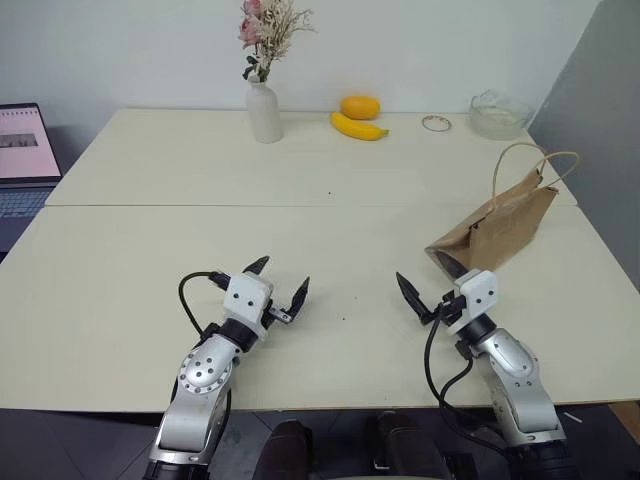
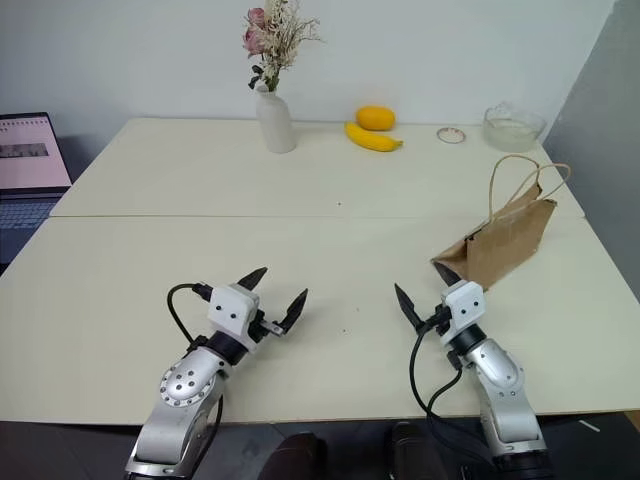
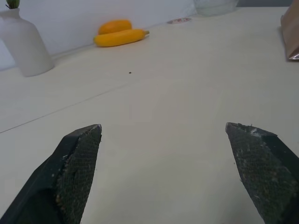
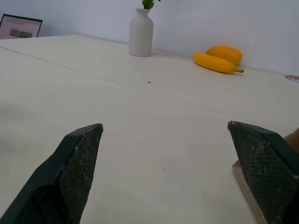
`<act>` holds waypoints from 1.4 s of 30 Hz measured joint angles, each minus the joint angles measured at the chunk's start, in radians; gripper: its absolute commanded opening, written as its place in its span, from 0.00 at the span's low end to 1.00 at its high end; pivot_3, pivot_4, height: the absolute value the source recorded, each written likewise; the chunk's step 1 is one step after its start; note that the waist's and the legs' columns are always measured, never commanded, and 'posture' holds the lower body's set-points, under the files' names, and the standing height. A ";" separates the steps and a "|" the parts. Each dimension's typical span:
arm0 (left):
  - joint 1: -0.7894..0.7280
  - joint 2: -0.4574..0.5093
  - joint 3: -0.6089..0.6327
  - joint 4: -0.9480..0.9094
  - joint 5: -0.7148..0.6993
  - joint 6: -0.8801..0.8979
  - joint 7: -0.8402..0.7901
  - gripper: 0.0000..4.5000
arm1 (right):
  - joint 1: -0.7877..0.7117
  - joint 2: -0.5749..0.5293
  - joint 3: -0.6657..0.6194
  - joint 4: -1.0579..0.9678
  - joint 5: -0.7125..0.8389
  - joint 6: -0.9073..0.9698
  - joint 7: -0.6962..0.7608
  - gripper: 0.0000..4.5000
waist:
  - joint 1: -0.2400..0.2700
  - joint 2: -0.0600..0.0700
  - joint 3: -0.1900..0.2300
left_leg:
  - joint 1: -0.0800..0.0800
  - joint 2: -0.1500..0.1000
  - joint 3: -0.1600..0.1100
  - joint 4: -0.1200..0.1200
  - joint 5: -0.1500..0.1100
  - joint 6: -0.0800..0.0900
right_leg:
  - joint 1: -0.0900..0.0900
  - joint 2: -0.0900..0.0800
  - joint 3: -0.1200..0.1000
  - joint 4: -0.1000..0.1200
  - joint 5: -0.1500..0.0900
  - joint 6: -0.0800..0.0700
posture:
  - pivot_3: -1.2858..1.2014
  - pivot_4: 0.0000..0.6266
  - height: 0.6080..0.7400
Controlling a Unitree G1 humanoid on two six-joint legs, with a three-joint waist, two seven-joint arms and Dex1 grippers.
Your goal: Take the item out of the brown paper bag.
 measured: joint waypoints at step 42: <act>-0.341 0.184 0.036 -0.149 -0.379 0.439 -0.323 0.99 | 0.025 -0.032 -0.187 -0.460 -0.024 0.266 -0.205 1.00 | -0.001 0.000 0.000 | 0.000 -0.001 0.000 0.000 0.000 0.000 | 0.000 0.000 0.000 0.000 0.000 0.000 | 0.52 0.24 1.00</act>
